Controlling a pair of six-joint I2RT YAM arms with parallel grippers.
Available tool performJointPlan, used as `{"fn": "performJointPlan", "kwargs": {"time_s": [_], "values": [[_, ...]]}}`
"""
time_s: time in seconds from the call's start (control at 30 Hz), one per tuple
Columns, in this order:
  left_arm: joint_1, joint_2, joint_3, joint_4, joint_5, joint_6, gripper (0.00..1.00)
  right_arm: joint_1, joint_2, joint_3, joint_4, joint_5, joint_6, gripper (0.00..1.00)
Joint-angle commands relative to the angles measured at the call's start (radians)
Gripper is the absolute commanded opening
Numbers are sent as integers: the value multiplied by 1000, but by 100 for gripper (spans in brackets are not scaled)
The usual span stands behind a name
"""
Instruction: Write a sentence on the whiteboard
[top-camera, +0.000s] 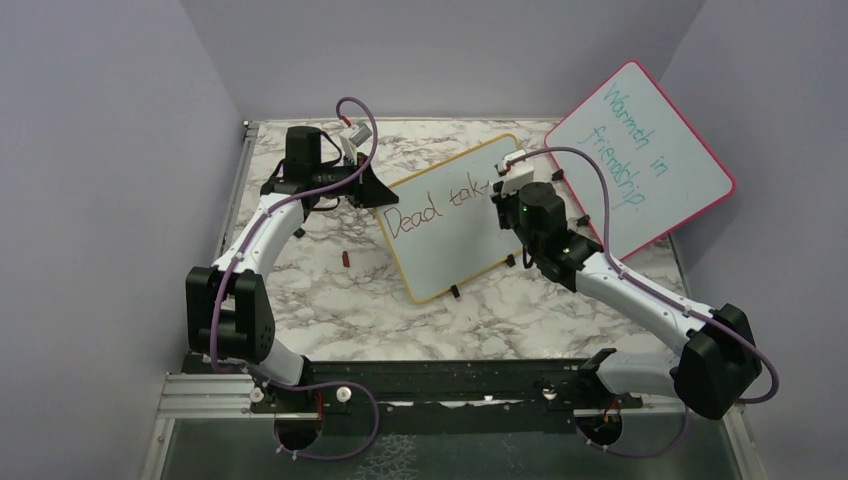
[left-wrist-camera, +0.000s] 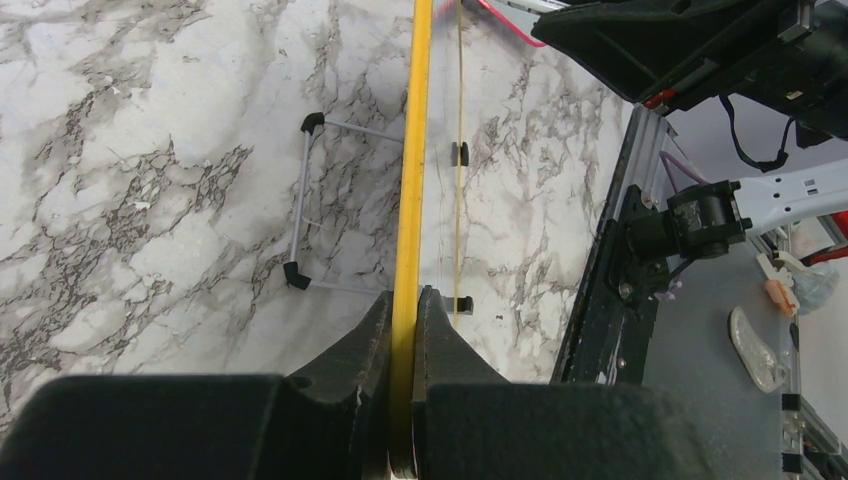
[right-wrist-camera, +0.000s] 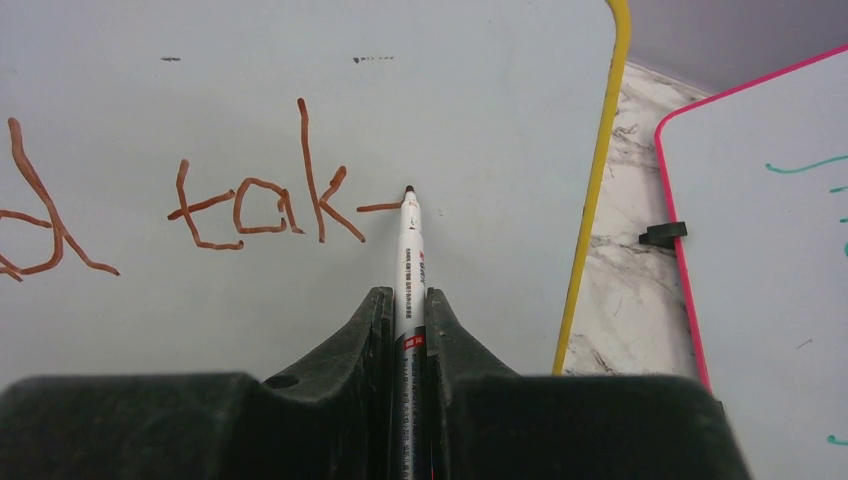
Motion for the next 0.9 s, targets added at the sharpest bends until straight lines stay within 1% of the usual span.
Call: {"fn": "performJointPlan", "kwargs": {"time_s": [0.0, 0.13, 0.47, 0.87], "values": [[15, 44, -14, -66, -194, 111, 0, -6, 21, 45, 48, -50, -13, 0], [14, 42, -14, -66, -193, 110, 0, -5, 17, 42, 60, -83, -18, 0], [15, 45, -13, -66, -195, 108, 0, -6, 12, 48, -11, -146, -6, 1], [17, 46, -14, -66, -197, 108, 0, -6, -23, -2, -76, -106, 24, 0]]}}
